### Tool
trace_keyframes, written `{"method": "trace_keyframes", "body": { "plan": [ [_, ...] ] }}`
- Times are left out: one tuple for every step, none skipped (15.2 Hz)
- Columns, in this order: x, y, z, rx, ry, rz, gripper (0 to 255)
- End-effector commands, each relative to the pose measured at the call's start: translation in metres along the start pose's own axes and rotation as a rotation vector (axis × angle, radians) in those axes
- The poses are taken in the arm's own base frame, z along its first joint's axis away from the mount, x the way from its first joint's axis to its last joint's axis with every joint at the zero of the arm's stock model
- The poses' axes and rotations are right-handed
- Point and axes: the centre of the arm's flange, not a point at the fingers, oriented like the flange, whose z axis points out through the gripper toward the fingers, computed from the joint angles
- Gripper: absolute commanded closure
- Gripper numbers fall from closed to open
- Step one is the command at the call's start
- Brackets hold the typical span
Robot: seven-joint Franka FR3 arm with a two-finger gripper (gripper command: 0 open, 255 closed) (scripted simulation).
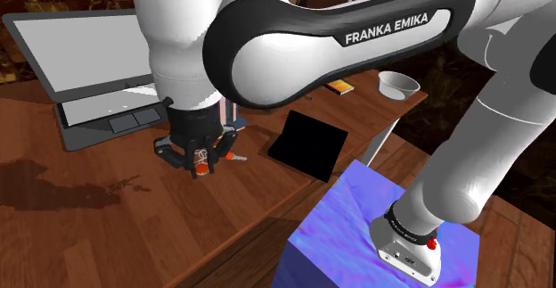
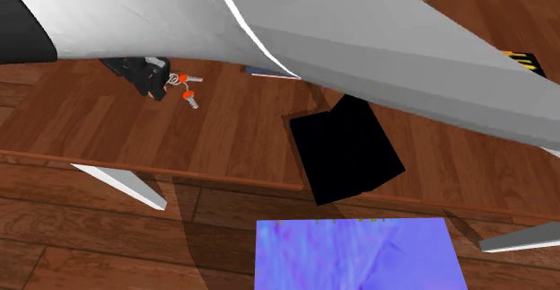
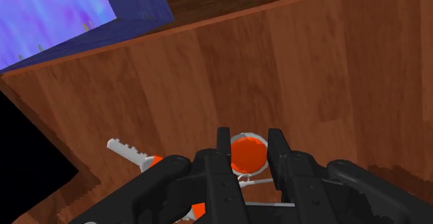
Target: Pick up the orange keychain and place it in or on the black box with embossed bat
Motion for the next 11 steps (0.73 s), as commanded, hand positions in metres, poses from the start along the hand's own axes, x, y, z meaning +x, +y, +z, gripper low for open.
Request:
{"method": "trace_keyframes", "body": {
  "plan": [
    [0.004, 0.026, 0.001, 0.001, -0.001, 0.000, 255],
    [0.007, 0.039, 0.001, 0.001, -0.001, 0.000, 255],
    [0.010, 0.052, 0.001, 0.001, -0.001, 0.000, 255],
    [0.012, 0.065, 0.000, 0.001, -0.001, 0.000, 255],
    [0.015, 0.078, 0.000, 0.001, -0.001, 0.000, 255],
    [0.017, 0.091, 0.000, 0.001, -0.001, 0.000, 255],
    [0.020, 0.104, 0.000, 0.001, -0.001, 0.000, 255],
    [0.022, 0.117, -0.001, 0.001, -0.001, 0.000, 255],
    [0.025, 0.130, -0.001, 0.001, -0.001, 0.000, 255],
    [0.027, 0.143, -0.001, 0.001, -0.001, 0.000, 255],
    [0.030, 0.156, -0.001, 0.001, -0.001, 0.000, 255]
  ]
}}
